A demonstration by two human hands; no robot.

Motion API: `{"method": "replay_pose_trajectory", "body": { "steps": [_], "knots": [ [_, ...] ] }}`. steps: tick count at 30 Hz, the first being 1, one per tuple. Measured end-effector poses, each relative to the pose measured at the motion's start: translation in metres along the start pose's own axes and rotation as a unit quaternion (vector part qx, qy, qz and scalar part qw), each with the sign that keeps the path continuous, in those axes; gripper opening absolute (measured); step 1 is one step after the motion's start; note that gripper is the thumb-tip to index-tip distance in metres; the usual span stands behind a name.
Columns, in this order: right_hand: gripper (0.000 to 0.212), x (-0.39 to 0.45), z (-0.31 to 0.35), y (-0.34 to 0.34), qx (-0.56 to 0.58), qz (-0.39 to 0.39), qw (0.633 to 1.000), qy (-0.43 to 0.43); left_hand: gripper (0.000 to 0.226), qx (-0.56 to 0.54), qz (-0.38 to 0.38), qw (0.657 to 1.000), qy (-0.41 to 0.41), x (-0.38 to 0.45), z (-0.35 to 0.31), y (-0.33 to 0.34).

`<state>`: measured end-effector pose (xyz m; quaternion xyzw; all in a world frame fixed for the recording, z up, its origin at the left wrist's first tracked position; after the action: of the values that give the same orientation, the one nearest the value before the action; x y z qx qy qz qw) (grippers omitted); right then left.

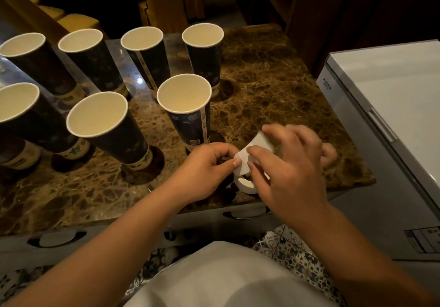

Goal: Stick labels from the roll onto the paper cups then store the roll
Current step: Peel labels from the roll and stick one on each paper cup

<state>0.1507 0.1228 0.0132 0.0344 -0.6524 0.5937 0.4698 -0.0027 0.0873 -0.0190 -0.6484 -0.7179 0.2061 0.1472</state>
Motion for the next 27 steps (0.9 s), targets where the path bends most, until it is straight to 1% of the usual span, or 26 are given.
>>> {"method": "replay_pose_trajectory", "body": {
  "steps": [2, 4, 7, 10, 12, 16, 19, 24, 27],
  "knots": [
    [0.013, 0.003, 0.003, -0.003, 0.016, -0.003, 1.000, -0.006, 0.013, -0.007, -0.005, 1.000, 0.000, 0.000, 0.000, 0.000],
    [0.014, 0.004, 0.003, 0.002, 0.050, 0.037, 0.998, -0.013, 0.013, -0.002, -0.005, 1.000, 0.002, 0.000, -0.001, 0.001],
    [0.021, 0.003, -0.002, 0.017, 0.112, 0.111, 0.987, 0.031, 0.012, 0.005, 0.000, 1.000, 0.007, 0.000, -0.001, 0.001],
    [0.013, 0.001, -0.008, 0.023, 0.144, 0.129, 0.978, 0.076, 0.014, 0.008, 0.007, 1.000, 0.013, -0.001, -0.002, -0.001],
    [0.013, 0.000, -0.008, 0.023, 0.138, 0.137, 0.979, 0.068, 0.014, 0.022, 0.019, 0.999, 0.032, -0.002, -0.003, -0.002],
    [0.022, 0.000, -0.005, 0.026, 0.119, 0.179, 0.976, 0.033, 0.015, 0.075, 0.024, 0.995, 0.068, -0.003, -0.005, -0.001],
    [0.020, 0.003, -0.004, 0.024, 0.125, 0.181, 0.975, 0.023, 0.014, 0.097, 0.023, 0.993, 0.067, -0.003, -0.002, -0.001],
    [0.026, 0.005, -0.001, 0.023, 0.056, 0.184, 0.981, -0.013, 0.013, 0.119, 0.007, 0.990, 0.077, -0.004, -0.001, -0.001],
    [0.029, 0.004, 0.000, 0.024, 0.042, 0.171, 0.984, -0.027, 0.014, 0.126, 0.002, 0.989, 0.078, -0.004, -0.003, -0.001]
  ]
}}
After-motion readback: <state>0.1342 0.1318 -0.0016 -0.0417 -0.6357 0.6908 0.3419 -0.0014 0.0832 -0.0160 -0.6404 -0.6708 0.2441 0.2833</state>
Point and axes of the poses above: each hand's wrist, its own x-axis towards the middle knuckle, its own y-axis out of the palm, z = x × y, the point moved 5 cm from there along x, towards the middle knuckle
